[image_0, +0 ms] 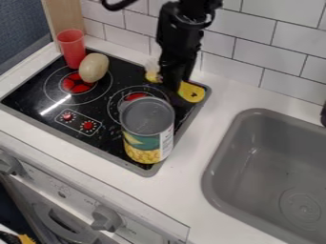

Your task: Move the yellow brush to the right top of the burner

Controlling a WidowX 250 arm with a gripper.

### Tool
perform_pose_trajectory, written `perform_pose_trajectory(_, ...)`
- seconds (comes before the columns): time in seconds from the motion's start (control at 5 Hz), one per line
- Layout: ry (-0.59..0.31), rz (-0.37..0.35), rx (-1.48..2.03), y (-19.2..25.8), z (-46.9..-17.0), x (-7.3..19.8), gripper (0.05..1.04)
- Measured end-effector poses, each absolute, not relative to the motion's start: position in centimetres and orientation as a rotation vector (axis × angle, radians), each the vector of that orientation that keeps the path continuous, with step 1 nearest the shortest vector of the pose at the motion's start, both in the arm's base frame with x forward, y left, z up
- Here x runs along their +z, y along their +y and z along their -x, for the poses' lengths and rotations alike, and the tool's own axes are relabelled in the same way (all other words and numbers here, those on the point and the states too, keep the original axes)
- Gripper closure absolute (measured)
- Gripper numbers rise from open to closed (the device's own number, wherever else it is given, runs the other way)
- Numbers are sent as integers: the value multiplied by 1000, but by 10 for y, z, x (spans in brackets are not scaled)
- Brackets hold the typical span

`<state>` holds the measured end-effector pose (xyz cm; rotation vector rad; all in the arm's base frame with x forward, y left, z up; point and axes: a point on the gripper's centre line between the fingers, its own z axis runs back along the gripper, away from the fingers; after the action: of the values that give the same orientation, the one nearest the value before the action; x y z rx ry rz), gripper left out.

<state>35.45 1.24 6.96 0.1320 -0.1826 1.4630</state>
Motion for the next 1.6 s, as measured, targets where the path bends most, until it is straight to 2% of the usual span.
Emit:
perform_pose_trajectory(0.2,-161,-120,1451,10,-360,52,770)
perform_pose_trajectory(0.4,-151,-116,1444,10,-361,48,770)
perform_pose_trajectory(0.6,-153,-115,1446,11,-360,46,723)
perform_pose_trajectory(0.8,-147,-135,1436,12,-358,46,418)
perform_pose_trajectory(1.0,-140,-111,1446,11,-357,59,133)
perform_pose_trajectory(1.2,-200,-57,1455,15,-361,95,69)
perform_pose_trajectory(1.6,-330,37,1492,30,-342,163,80)
